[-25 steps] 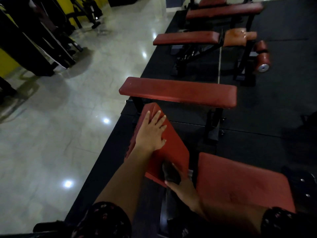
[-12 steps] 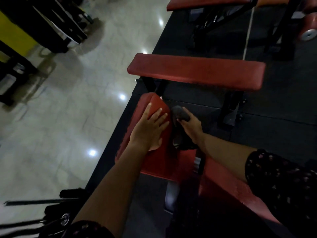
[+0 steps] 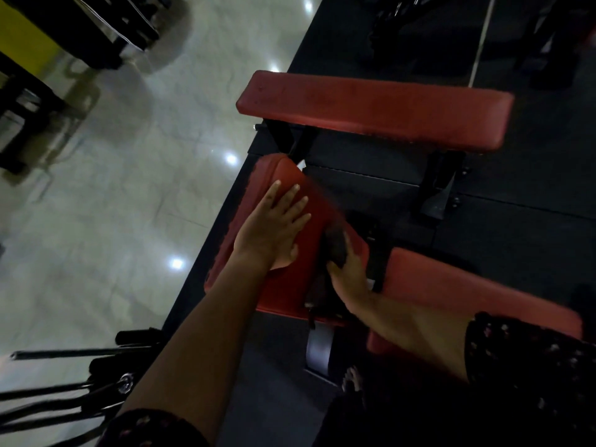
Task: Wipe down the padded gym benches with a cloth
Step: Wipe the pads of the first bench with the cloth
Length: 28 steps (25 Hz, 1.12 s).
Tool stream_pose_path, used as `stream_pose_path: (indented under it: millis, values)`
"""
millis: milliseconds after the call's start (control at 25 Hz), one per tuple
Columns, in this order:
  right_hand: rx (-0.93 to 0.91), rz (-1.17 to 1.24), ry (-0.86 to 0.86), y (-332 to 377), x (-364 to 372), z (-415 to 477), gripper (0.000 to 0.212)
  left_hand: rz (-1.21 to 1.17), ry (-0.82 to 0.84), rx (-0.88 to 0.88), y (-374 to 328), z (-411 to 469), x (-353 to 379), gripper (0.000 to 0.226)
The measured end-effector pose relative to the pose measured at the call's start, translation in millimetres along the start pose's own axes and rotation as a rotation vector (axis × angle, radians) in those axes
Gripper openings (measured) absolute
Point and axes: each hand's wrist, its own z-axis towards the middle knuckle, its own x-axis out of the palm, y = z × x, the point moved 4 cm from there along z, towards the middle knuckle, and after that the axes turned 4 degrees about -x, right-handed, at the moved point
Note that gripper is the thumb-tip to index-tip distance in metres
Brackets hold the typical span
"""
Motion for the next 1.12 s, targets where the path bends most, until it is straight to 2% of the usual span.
stream_pose_path:
  millis: [120, 280, 440, 560, 640, 800, 880, 1000, 1120]
  values:
    - [0.002, -0.077, 0.190, -22, 12, -66, 0.076, 0.015, 0.013, 0.000, 0, -1, -1, 0.069]
    - [0.071, -0.385, 0.500, -59, 10, -117, 0.065, 0.021, 0.020, -0.030, 0, -2, -3, 0.068]
    - [0.184, -0.530, 0.538, -66, -9, -95, 0.059, -0.062, 0.099, -0.063, -32, 14, -7, 0.062]
    - [0.077, -0.478, 0.596, -43, -28, -47, 0.045, -0.004, 0.116, -0.037, -54, 18, 9, 0.066]
    - [0.042, -0.445, 0.508, -34, -44, -6, 0.041, 0.030, 0.108, -0.051, -55, 19, 15, 0.069]
    - [0.082, -0.181, 0.140, -22, -72, 75, 0.050, 0.020, 0.125, -0.050, -56, 24, 16, 0.068]
    - [0.104, -0.158, 0.020, -9, -79, 107, 0.053, 0.026, 0.121, -0.048, -57, 24, 16, 0.068]
    - [0.110, -0.168, 0.056, 3, -68, 125, 0.061, 0.050, 0.117, -0.048, -57, 24, 17, 0.069]
    - [0.176, -0.128, 0.040, -18, -43, 83, 0.070, 0.040, 0.127, -0.048, -58, 25, 17, 0.070]
